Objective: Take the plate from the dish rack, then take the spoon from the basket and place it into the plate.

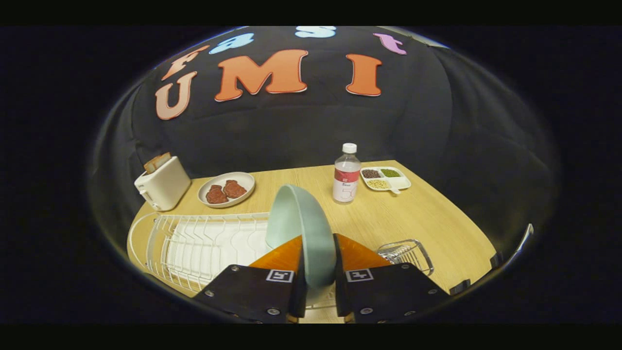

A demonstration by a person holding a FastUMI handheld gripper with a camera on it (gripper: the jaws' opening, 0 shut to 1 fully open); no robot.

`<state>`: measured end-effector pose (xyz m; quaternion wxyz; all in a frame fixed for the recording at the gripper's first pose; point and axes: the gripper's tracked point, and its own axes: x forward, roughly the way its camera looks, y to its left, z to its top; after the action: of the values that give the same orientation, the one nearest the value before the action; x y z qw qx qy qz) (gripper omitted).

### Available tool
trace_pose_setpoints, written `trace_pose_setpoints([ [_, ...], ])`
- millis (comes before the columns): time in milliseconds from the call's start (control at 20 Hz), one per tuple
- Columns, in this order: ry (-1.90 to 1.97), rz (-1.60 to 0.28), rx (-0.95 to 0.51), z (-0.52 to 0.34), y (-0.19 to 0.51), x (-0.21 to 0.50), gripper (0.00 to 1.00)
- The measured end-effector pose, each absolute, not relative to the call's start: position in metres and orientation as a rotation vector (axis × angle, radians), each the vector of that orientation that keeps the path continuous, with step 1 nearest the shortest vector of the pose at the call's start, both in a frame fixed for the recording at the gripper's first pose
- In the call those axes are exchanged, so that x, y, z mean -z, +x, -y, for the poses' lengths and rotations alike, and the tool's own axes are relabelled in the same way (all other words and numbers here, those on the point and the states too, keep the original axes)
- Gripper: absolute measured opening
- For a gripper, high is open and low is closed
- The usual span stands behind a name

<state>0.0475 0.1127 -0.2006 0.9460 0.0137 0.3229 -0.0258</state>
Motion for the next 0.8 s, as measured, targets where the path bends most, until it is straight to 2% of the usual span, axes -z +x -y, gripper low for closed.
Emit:
trace_pose_setpoints([
  [800,-0.211,-0.496,0.187,-0.097,0.056,0.145,0.22],
])
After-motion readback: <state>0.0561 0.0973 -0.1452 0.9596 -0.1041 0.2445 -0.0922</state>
